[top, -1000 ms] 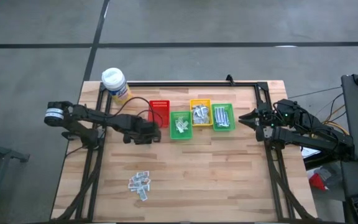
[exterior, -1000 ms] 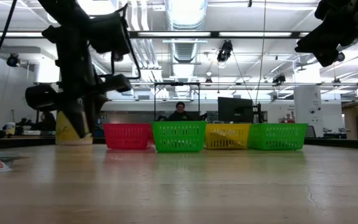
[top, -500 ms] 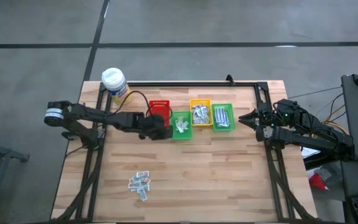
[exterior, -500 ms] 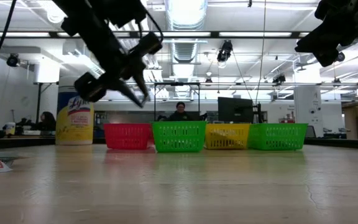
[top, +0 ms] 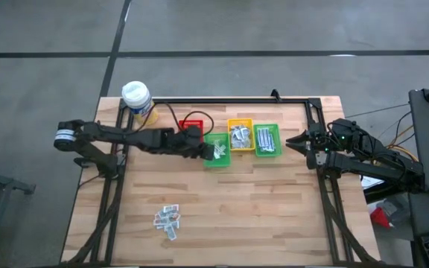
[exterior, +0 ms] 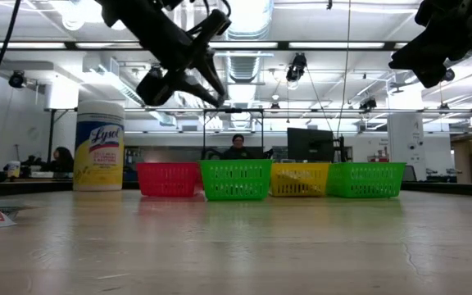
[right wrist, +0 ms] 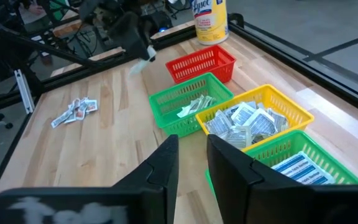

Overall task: Pick & Place First Aid Supplies
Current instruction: Put the bandage into the left green basket

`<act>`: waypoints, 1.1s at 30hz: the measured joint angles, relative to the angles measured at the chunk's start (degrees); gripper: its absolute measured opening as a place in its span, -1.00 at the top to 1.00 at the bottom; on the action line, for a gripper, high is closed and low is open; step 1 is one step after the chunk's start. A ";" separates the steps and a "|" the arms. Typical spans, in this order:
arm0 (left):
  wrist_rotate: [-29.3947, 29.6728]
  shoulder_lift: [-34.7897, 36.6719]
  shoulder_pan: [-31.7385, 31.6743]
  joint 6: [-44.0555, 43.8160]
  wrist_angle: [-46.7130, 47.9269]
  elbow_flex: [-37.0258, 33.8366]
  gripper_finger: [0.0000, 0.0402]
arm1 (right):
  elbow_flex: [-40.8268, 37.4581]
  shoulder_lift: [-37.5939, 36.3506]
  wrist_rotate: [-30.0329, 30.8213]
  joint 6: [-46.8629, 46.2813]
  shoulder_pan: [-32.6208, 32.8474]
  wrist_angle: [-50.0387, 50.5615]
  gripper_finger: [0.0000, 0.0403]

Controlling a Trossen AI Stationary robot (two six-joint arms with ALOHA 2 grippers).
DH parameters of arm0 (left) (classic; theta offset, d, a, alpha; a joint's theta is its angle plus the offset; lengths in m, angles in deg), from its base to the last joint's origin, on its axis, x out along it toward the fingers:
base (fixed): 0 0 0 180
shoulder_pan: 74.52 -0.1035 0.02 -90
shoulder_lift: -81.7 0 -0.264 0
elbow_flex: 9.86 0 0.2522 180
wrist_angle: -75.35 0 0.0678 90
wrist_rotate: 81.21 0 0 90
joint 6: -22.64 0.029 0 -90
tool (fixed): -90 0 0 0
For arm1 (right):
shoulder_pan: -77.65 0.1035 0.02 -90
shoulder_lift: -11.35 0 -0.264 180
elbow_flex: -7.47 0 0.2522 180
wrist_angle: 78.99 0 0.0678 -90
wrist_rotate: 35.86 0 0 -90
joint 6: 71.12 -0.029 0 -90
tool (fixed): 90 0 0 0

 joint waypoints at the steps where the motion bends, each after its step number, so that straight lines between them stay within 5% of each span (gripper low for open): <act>1: 0.27 -0.08 -0.28 1.39 0.07 0.53 0.65 | 0.00 -0.02 -0.04 0.00 0.00 0.00 0.62; 10: -0.88 -4.96 -2.87 14.84 2.95 8.78 0.65 | 0.00 -0.01 -0.04 -0.04 0.01 0.00 0.66; 24: -2.48 -20.94 -5.09 30.70 28.29 30.10 0.65 | 0.00 0.00 -0.02 -0.04 0.01 0.00 0.57; 33: -2.56 -26.60 -6.15 35.98 31.35 33.27 0.65 | 0.00 0.00 -0.02 -0.04 0.02 0.00 0.64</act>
